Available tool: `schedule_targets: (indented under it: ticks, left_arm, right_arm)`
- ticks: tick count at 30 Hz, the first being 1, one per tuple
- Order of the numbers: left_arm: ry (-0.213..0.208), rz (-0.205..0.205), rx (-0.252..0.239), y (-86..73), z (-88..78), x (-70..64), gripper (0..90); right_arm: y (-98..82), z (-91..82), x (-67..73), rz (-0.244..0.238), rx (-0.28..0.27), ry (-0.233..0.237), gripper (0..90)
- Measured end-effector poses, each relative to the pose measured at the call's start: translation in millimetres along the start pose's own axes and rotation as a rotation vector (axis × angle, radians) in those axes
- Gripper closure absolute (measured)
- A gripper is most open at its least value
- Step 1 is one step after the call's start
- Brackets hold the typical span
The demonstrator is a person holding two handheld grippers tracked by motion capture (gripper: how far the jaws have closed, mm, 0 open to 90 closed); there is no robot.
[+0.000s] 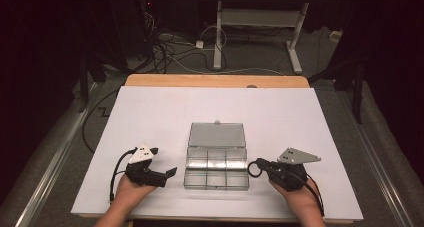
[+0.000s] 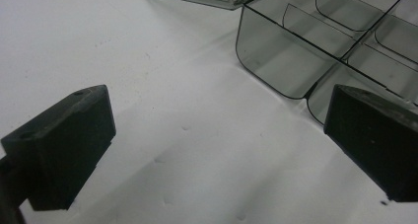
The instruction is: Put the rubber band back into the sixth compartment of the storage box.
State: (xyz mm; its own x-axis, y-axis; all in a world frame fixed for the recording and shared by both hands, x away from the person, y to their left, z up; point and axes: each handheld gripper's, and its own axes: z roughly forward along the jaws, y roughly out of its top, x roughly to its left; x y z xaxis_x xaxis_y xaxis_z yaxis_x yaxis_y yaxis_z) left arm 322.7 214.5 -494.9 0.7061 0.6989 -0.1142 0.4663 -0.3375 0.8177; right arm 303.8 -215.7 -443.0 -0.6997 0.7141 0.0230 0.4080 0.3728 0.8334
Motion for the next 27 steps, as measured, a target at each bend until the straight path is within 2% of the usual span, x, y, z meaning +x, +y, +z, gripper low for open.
schedule_targets:
  ticks: [16, 27]
  left_arm:
    - [-0.002, 0.001, -0.001, -0.1, -0.3, 0.2, 0.0]
    - [-0.003, 0.004, -0.002, -0.1, -0.3, -0.1, 0.0]
  right_arm:
    - [14.3, 21.1, 14.8, -0.040, 0.007, 0.041, 88.5]
    - [13.9, 30.0, 21.6, -0.056, 0.019, 0.067, 88.4]
